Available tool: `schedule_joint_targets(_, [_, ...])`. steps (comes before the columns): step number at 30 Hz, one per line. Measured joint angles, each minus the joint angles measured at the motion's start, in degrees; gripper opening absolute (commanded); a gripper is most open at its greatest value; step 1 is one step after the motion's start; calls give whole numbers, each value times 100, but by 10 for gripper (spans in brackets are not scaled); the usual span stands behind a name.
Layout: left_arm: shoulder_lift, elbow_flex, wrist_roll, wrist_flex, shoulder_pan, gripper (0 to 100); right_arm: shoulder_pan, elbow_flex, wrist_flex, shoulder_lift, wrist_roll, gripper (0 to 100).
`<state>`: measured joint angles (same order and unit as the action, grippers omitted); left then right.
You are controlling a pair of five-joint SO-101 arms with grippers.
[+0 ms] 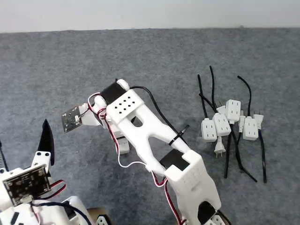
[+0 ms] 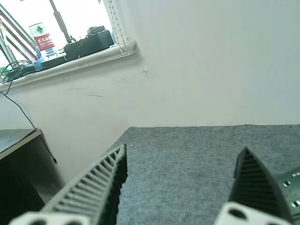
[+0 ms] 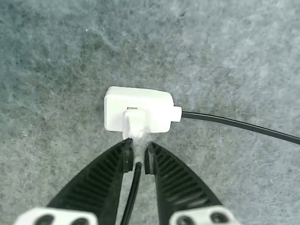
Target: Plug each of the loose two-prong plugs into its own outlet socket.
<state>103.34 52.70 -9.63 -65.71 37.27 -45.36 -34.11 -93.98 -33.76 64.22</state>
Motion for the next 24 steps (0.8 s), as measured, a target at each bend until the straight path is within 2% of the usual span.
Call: schedule_joint_targets(24, [0, 0, 0, -70, 0, 354, -88, -158, -237, -527, -501, 8])
